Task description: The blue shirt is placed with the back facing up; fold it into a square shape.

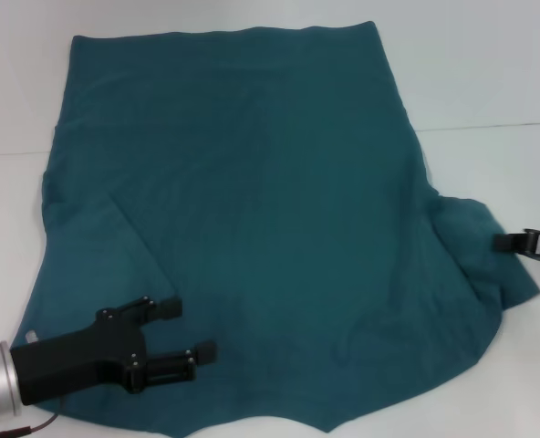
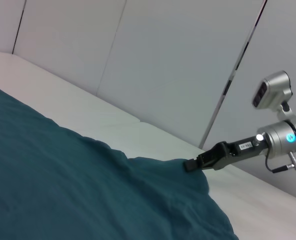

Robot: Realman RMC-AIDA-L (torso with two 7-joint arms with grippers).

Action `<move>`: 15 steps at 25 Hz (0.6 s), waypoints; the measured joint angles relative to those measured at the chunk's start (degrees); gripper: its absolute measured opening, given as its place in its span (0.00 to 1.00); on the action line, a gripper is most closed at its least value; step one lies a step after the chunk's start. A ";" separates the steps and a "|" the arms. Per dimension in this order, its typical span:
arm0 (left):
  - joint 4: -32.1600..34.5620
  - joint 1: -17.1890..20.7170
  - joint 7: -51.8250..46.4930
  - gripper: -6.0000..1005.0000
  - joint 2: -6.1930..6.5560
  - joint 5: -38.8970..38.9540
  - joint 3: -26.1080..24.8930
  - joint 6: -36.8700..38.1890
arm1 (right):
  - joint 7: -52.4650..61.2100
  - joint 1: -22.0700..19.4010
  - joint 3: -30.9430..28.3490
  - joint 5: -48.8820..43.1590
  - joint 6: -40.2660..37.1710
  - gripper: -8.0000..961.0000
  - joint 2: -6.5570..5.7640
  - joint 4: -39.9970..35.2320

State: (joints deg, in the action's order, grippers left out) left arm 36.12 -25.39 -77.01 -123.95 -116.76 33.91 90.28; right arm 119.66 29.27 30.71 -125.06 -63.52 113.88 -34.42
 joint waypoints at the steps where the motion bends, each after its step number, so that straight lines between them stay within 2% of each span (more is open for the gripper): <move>1: -0.04 0.00 -0.18 0.94 -0.03 0.06 -0.04 0.03 | -0.28 -0.35 -0.54 0.02 0.01 0.02 -0.11 -0.02; 8: -0.09 -0.07 -0.88 0.94 -0.07 0.23 -0.22 0.63 | -4.96 -1.62 -5.89 0.08 0.04 0.02 -0.36 -0.07; 15: -0.13 -0.18 -1.75 0.94 -0.07 0.38 -0.25 0.69 | -11.42 -0.66 -8.42 2.08 0.51 0.03 0.36 0.01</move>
State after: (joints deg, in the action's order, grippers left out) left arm 35.99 -25.57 -78.76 -124.02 -116.38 33.66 90.97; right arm 108.24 28.61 22.30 -122.98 -63.01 114.24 -34.41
